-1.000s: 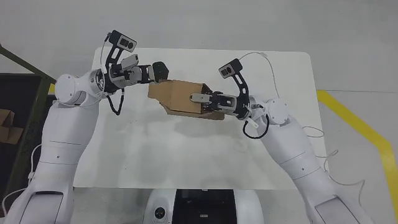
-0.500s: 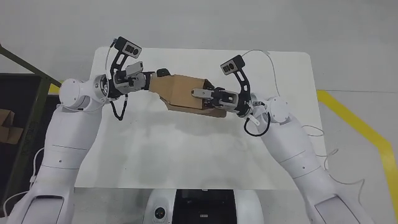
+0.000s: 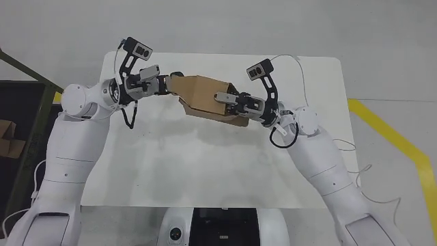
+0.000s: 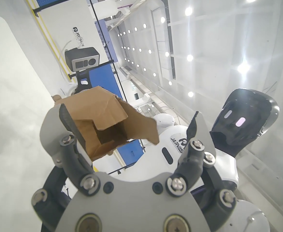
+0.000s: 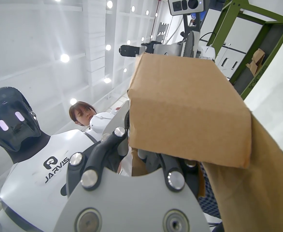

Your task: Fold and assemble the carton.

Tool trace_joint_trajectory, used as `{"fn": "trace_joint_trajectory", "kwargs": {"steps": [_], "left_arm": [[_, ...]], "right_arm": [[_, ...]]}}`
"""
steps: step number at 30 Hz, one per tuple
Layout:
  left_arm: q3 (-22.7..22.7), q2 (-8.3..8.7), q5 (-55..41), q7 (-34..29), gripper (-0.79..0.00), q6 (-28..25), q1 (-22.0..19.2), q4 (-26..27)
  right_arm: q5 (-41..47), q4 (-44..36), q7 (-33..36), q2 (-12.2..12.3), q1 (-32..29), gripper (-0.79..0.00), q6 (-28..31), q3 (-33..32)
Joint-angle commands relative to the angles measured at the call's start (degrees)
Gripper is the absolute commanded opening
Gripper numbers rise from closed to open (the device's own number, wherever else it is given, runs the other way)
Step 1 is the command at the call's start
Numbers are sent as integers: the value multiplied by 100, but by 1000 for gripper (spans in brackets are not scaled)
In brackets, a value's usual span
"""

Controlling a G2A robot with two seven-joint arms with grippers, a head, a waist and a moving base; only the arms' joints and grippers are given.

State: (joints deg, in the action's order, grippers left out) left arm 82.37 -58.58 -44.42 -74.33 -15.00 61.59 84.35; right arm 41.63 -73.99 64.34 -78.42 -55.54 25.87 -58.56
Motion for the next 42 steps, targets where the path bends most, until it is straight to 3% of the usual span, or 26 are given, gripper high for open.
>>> {"fn": "trace_joint_trajectory", "kwargs": {"steps": [1, 10, 18, 33, 42], "left_arm": [[66, 22, 246, 14, 0, -62, 20, 51], [332, 129, 1395, 107, 0, -344, 184, 584], [374, 201, 2809, 640, 0, -296, 269, 846], [200, 219, 2571, 833, 0, -165, 233, 545], [457, 229, 1898, 1139, 0, -401, 331, 497]], "right_arm": [[-32, 24, -24, 2, 17, -785, 7, -23], [-420, 202, -218, 4, 131, -785, 4, -37], [-475, 165, -280, -9, 144, -785, 39, -10], [-250, -77, -174, 0, 66, -785, 36, -105], [-252, -8, -157, -11, 121, -785, 47, -99]]}}
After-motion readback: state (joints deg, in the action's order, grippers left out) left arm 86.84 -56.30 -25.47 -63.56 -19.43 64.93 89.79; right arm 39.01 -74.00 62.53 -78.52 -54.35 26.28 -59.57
